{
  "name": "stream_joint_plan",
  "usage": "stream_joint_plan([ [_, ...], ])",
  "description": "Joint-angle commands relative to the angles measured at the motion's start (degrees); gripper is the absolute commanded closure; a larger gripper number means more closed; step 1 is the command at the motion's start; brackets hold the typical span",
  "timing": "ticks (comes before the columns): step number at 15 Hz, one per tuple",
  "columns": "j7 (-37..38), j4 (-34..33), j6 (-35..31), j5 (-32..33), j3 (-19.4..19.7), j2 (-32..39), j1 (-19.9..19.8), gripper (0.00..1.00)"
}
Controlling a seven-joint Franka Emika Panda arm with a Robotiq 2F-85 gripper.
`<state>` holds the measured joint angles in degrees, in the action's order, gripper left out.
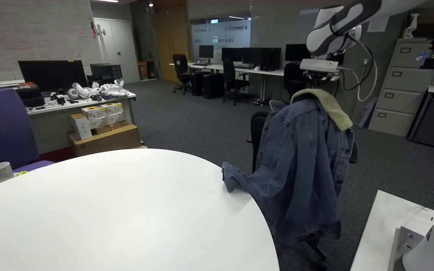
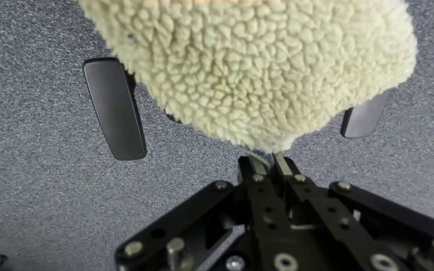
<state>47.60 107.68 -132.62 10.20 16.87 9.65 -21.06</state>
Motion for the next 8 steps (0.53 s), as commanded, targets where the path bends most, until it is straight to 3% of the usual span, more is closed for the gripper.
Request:
stream_joint_plan([
  [1,1.1,2.6,-4.2,1.4,1.3,6.0,3.0,0.98],
  [8,-1.7,4.0,-6.2,-1.7,0.8,16.1,6.2,0.98],
])
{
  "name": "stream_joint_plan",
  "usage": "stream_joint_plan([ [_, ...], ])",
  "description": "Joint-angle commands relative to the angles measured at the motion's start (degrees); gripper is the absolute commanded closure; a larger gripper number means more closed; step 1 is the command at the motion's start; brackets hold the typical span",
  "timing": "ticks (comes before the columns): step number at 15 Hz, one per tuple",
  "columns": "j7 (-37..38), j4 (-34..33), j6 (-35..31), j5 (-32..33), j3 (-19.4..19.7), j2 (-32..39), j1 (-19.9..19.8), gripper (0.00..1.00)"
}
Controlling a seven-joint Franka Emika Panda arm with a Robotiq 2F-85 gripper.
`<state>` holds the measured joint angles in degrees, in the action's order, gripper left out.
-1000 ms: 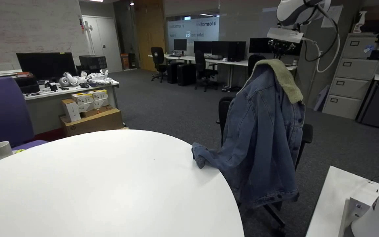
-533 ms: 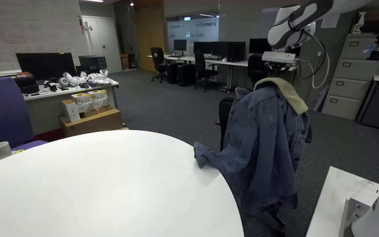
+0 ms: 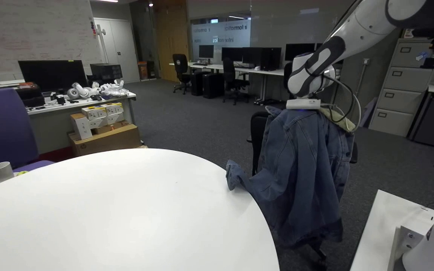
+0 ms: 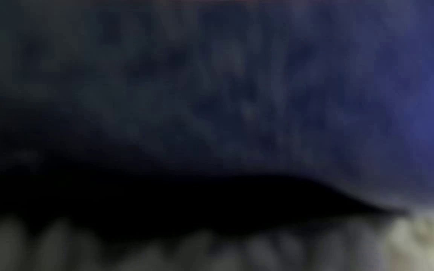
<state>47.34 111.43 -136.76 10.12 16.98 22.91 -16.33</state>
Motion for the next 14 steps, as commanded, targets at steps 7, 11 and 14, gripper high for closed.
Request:
stream_joint_plan([
  [7,-0.3,-1.0,-4.7,0.1,-0.2,-0.2,7.3,0.98],
  [11,0.0,-4.7,-5.1,0.2,-0.3,-1.1,10.0,0.98],
  [14,-0.2,-6.4,-6.0,0.2,-0.6,-1.6,11.3,0.98],
])
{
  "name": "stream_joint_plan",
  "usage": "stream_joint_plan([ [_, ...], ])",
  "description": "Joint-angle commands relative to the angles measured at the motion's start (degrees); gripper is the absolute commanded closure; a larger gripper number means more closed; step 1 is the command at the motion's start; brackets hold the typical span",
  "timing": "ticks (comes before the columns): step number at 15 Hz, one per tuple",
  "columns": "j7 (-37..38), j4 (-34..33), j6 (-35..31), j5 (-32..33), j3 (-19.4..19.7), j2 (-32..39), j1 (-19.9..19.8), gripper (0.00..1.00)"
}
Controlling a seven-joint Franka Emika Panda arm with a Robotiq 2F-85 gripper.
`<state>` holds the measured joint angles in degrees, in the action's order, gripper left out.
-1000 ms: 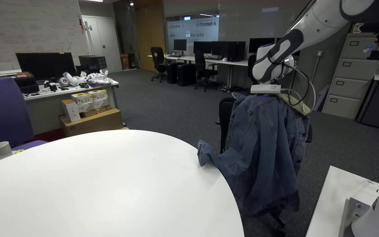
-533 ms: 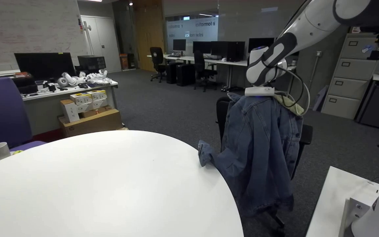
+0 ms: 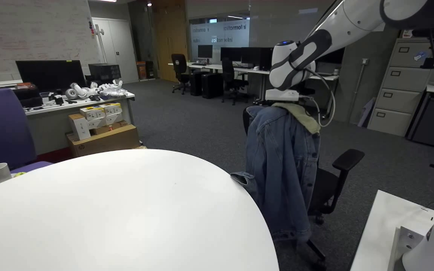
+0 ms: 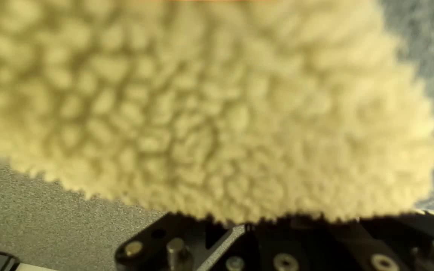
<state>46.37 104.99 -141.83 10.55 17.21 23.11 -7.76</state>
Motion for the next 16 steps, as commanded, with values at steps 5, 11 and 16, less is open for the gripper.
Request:
stream_joint_plan([
  [5,0.4,0.2,-2.6,-0.7,-1.3,-3.4,3.7,0.98],
  [11,-0.1,4.0,-5.1,-0.4,-4.6,-7.3,6.9,0.98],
  [16,-0.5,7.3,-8.3,-0.4,-5.4,-7.6,8.9,0.98],
])
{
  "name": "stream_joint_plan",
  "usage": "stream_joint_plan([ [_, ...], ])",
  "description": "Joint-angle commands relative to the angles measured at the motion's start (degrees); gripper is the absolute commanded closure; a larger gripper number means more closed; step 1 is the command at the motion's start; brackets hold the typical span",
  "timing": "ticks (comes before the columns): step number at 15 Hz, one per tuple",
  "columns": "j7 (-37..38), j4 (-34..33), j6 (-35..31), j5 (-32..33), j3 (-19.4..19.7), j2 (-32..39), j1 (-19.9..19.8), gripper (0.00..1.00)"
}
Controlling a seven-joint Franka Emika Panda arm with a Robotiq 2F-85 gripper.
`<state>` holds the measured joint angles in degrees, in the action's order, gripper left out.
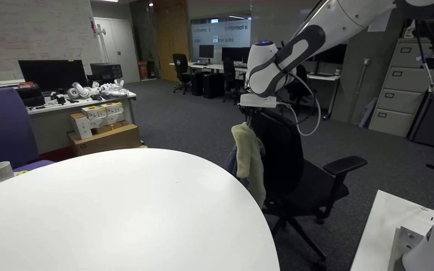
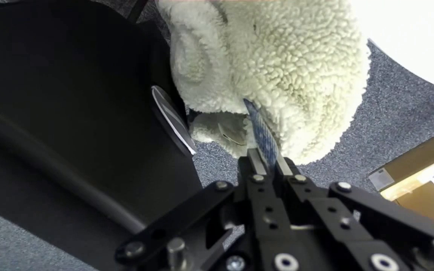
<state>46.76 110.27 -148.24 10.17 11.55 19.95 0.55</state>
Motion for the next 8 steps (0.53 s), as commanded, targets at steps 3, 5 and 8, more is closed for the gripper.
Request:
stream_joint_plan([
  [3,-1.0,2.6,-2.7,-0.1,0.1,-4.9,1.2,0.98],
  [5,-0.9,2.7,-2.9,-0.3,-0.1,-5.2,1.5,0.98],
  [8,-0.9,2.6,-3.2,-0.8,-0.4,-5.9,1.8,0.98],
])
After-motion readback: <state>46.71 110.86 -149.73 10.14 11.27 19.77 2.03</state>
